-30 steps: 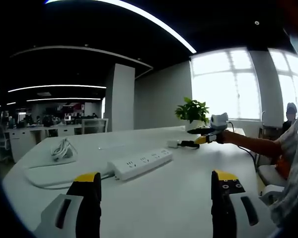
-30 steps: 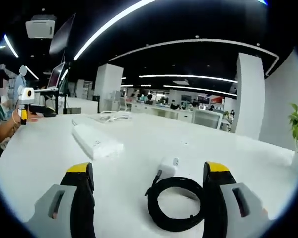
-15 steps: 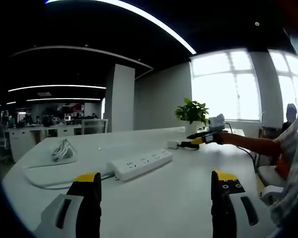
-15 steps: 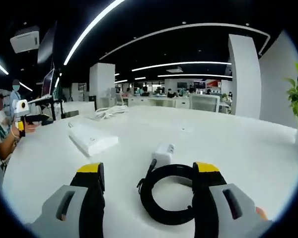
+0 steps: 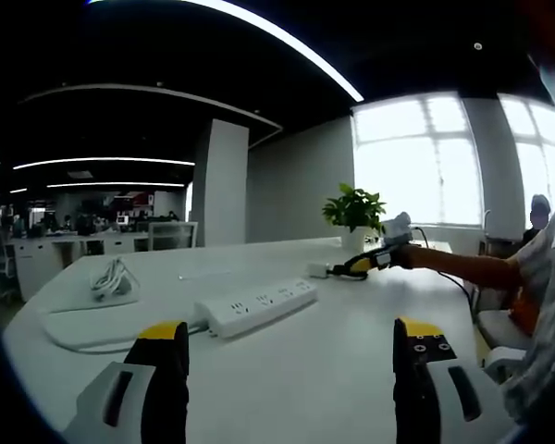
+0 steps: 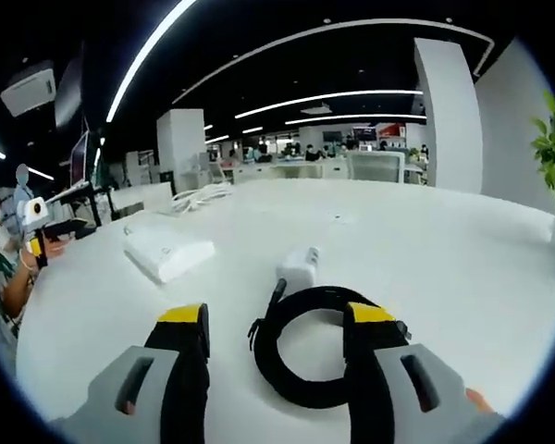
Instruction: Straighten the power strip on the desk, plug the charger into it
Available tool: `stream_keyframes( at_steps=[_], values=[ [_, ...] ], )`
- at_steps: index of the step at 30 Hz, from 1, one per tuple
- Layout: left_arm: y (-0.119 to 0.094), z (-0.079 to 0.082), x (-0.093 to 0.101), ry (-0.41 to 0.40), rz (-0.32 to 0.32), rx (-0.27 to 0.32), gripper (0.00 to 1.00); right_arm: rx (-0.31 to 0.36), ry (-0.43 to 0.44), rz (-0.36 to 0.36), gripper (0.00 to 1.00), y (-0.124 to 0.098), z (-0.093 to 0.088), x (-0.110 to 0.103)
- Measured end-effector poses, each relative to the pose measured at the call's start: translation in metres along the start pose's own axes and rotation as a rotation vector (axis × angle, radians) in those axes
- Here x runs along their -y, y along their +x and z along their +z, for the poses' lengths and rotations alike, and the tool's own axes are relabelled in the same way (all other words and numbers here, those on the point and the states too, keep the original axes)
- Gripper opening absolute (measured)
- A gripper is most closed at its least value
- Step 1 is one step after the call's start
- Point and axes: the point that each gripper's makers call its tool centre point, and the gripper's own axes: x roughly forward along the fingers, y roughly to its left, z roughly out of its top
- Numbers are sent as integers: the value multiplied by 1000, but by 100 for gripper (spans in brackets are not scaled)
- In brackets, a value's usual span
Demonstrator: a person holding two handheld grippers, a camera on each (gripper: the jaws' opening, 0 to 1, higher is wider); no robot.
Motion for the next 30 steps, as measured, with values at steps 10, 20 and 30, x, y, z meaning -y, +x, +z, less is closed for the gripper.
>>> stream_keyframes(
  at_steps=[10, 20, 30],
  values=[
    [-1, -1, -1, -6, 1, 1, 93, -124, -18, 21, 55, 3, -13, -8],
    [-3, -2, -2, -12, 6, 5, 93, -244, -25, 35, 49, 4, -19, -11],
    [-3, -1, -2, -12, 5, 5, 93, -333, -53, 38, 44, 1, -26, -17]
  ],
)
